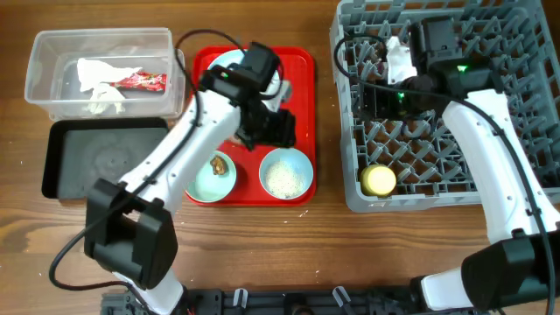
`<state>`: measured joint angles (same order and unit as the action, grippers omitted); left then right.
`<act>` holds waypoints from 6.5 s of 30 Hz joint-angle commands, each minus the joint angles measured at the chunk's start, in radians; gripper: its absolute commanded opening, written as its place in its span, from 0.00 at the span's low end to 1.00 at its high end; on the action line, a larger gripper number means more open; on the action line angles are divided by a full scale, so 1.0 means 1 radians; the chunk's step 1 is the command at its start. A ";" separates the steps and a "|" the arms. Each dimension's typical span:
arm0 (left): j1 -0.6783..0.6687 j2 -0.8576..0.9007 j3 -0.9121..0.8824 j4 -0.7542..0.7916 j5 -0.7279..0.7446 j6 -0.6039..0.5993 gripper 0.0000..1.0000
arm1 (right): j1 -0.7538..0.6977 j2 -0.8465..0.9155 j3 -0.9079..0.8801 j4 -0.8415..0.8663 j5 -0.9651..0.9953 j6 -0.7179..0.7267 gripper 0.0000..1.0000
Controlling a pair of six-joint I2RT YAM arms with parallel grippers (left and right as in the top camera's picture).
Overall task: Sort waste into correct bins and load items into the dishwasher rack
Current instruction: 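Grasp the rice bowl rim with the left gripper, then tip the rice out of the bowl onto the black tray, then return the empty bowl to the red tray with the left gripper, then grasp the bowl holding the food scrap with the left gripper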
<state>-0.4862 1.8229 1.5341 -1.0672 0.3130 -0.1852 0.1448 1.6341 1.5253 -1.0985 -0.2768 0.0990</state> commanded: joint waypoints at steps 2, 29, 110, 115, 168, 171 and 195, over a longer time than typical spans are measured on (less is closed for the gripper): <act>-0.169 0.006 -0.113 0.116 -0.128 -0.122 0.60 | -0.071 -0.024 0.014 0.034 -0.002 0.035 0.79; -0.382 0.006 -0.315 0.285 -0.408 -0.145 0.33 | -0.129 -0.024 0.014 0.039 -0.002 0.034 0.79; 1.307 -0.089 -0.370 0.294 1.264 0.064 0.04 | -0.129 -0.023 0.014 0.043 -0.002 0.034 1.00; 1.307 -0.089 -0.370 0.293 1.264 -0.007 0.04 | -0.129 -0.023 0.014 0.044 -0.002 0.035 1.00; -0.271 -0.032 -0.338 0.385 -0.299 -0.091 0.36 | -0.129 -0.021 0.013 0.045 -0.002 0.035 0.99; -0.225 -0.087 -0.272 0.291 -0.307 -0.143 0.49 | -0.129 -0.021 0.014 0.045 -0.002 0.035 0.99; 0.046 -0.146 -0.491 0.253 -0.412 -0.460 0.28 | -0.129 -0.021 0.013 0.043 -0.002 0.035 1.00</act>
<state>-0.4438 1.6608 1.0599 -0.8265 -0.0784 -0.6113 0.0151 1.6341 1.5253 -1.0531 -0.2764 0.1333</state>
